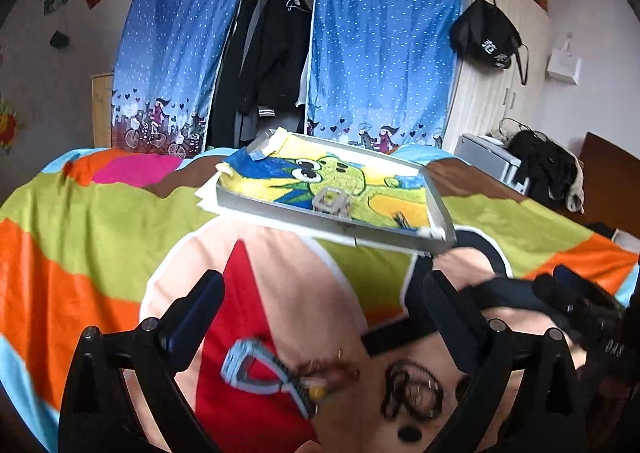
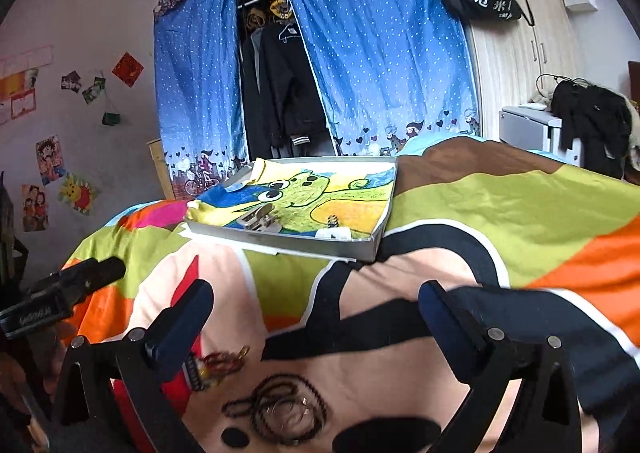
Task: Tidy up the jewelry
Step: 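Withdraw both tools from the box back over the remaining jewelry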
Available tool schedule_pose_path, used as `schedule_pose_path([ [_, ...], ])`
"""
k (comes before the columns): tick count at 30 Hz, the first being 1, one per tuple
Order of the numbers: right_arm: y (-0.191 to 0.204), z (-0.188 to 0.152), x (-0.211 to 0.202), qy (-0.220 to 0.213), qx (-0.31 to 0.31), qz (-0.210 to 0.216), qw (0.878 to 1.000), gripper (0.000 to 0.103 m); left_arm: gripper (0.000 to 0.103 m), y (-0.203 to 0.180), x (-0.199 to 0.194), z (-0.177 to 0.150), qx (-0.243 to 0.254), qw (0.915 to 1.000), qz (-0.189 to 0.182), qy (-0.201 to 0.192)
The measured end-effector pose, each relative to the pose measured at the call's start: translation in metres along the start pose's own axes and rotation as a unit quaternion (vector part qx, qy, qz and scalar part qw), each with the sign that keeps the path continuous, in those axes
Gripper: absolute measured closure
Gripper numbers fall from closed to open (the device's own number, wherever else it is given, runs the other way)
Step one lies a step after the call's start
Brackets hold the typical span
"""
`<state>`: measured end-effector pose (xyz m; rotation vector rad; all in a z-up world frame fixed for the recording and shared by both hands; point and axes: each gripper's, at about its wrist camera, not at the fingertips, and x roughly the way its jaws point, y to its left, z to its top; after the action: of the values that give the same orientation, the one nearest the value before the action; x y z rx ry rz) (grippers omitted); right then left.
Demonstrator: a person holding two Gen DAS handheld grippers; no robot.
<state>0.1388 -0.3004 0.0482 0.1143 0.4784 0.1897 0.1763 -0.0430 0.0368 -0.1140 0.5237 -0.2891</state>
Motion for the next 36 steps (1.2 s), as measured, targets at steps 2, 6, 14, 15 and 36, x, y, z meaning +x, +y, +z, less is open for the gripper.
schedule_pose_path([
  [2,0.003,-0.006,-0.012,0.0,-0.001,-0.002,1.0,0.0,0.006,-0.003,-0.013,-0.012,0.009,1.0,0.003,0.001],
  [6,0.007,-0.02,-0.031,0.001,0.001,-0.005,1.0,0.0,0.006,-0.004,-0.031,-0.035,0.016,0.9997,0.014,0.014],
  [14,0.012,-0.05,-0.053,0.035,0.006,-0.017,0.999,0.0,0.006,-0.001,-0.051,-0.07,0.014,0.9987,0.022,0.043],
  [15,0.011,-0.053,-0.053,0.04,0.006,-0.017,0.999,0.0,0.006,-0.001,-0.053,-0.073,0.016,0.9985,0.022,0.047],
  [36,0.015,-0.11,-0.012,0.193,-0.005,-0.014,0.981,0.0,0.006,-0.003,-0.032,-0.132,0.039,0.9887,0.031,0.141],
])
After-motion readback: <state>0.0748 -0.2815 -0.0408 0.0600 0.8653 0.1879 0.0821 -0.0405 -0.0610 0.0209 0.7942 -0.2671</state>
